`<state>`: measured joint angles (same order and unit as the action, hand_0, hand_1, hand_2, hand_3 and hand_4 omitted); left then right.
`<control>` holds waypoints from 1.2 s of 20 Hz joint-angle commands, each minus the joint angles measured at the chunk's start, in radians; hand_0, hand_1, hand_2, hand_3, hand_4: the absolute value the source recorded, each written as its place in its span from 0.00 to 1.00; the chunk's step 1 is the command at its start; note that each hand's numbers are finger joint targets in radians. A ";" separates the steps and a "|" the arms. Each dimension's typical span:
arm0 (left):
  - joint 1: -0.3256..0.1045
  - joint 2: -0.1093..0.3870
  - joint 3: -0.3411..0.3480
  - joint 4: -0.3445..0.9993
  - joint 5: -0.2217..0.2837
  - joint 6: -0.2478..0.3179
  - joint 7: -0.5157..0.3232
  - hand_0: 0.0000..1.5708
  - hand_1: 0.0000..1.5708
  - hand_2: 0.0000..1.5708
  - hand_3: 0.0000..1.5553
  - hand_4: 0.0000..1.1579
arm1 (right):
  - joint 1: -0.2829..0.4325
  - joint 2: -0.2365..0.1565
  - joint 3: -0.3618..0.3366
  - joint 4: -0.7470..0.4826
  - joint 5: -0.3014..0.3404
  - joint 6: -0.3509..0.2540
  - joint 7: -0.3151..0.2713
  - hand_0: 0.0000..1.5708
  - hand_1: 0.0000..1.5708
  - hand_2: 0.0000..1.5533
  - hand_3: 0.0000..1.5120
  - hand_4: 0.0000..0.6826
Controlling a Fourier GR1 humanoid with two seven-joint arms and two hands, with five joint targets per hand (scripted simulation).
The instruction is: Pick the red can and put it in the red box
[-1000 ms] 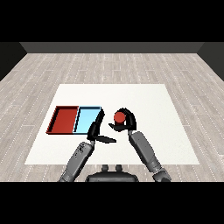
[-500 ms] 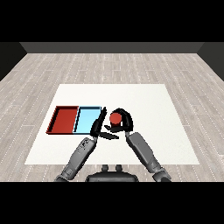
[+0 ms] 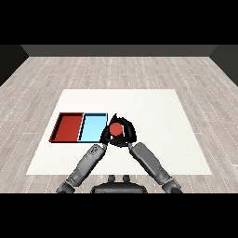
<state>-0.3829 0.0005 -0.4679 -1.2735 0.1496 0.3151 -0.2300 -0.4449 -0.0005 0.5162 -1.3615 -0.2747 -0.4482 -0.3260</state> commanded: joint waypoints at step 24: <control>-0.049 0.001 -0.091 0.011 -0.038 0.234 0.082 1.00 1.00 0.94 0.87 0.74 | -0.097 -0.001 0.099 0.095 -0.135 -0.068 -0.122 0.95 0.95 0.93 0.92 0.82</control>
<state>-0.4100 0.0390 -0.5335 -1.3073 0.1187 0.5271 -0.1318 -0.5130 -0.0230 0.5596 -1.3128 -0.3699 -0.4852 -0.4018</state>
